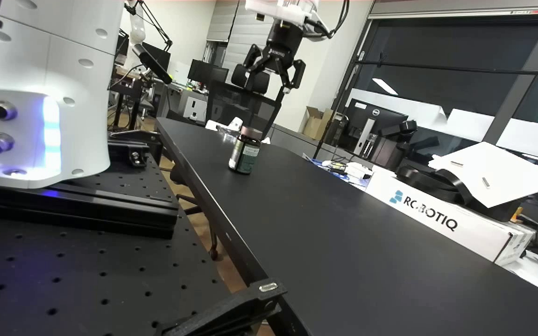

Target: Pick up the medicine bottle from the table and move it slightly to the left.

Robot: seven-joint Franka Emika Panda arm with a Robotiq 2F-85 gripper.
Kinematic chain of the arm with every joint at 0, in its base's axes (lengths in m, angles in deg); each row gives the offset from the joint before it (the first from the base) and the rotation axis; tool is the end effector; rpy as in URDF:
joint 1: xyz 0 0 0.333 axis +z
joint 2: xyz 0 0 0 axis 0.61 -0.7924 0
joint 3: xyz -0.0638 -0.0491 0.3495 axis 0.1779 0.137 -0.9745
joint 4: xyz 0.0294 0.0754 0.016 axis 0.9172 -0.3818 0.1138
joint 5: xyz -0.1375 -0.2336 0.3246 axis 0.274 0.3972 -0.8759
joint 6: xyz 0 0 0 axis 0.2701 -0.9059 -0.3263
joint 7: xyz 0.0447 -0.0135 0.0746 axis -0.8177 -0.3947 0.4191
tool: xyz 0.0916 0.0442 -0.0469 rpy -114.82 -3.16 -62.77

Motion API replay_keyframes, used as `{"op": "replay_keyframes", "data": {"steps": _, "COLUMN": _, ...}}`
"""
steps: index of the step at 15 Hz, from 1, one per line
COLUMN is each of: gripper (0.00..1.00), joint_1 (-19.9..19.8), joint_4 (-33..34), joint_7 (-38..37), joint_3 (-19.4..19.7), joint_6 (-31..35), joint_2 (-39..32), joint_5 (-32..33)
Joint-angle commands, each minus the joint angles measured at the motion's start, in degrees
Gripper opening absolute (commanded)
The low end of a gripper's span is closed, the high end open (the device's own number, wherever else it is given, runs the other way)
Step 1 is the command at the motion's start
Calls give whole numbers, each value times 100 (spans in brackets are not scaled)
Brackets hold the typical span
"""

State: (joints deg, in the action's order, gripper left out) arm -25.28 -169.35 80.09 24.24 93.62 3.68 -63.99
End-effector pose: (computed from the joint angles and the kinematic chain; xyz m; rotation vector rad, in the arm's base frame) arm 0.3902 0.1317 0.3472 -2.9906 -0.7268 0.0182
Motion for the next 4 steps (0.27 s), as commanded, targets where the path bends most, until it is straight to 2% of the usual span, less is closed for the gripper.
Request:
{"op": "replay_keyframes", "data": {"steps": 1, "gripper": 100, "joint_1": 13, "joint_4": 4, "joint_7": 0, "joint_3": 33, "joint_6": -101, "joint_2": 101, "joint_5": 9}}
{"op": "replay_keyframes", "data": {"steps": 4, "gripper": 100, "joint_1": 18, "joint_4": -11, "joint_7": 0, "joint_3": 16, "joint_6": -48, "joint_2": 49, "joint_5": 8}}
